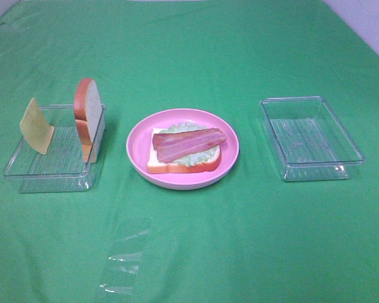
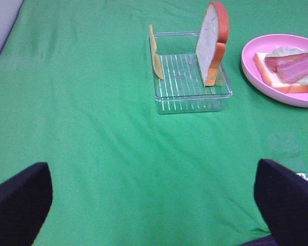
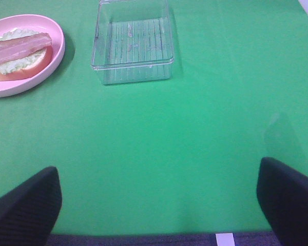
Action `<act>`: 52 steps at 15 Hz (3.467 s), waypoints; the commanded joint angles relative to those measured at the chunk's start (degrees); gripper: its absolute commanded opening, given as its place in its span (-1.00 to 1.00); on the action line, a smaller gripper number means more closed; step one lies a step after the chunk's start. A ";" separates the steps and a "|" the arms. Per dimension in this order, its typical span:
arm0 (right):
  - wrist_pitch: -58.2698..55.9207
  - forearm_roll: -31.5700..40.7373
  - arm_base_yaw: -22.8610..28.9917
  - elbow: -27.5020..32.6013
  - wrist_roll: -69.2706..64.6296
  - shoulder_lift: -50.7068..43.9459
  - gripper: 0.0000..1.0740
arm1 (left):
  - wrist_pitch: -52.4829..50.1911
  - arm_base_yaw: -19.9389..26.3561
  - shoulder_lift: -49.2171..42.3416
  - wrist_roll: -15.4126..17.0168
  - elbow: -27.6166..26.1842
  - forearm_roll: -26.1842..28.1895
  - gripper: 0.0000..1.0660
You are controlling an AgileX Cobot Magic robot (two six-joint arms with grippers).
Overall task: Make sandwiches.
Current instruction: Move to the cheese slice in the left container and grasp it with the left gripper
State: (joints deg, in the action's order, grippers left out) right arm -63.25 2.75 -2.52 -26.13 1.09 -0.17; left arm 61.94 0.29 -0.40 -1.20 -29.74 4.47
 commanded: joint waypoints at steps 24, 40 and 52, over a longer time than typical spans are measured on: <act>0.40 -0.06 0.06 0.23 0.52 -1.78 0.83 | 13.52 -0.23 103.48 1.20 -62.40 -3.95 0.92; 0.40 0.00 0.06 0.23 0.52 -1.78 0.83 | 12.66 -4.58 128.74 1.60 -78.67 -3.27 0.92; 0.40 0.00 0.06 0.23 0.52 -1.78 0.83 | 10.94 -4.58 130.75 1.20 -78.67 -3.55 0.38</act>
State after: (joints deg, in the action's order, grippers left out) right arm -63.25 2.75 -2.52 -26.13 1.09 -0.17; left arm 69.73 -4.07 130.29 0.00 -108.17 0.74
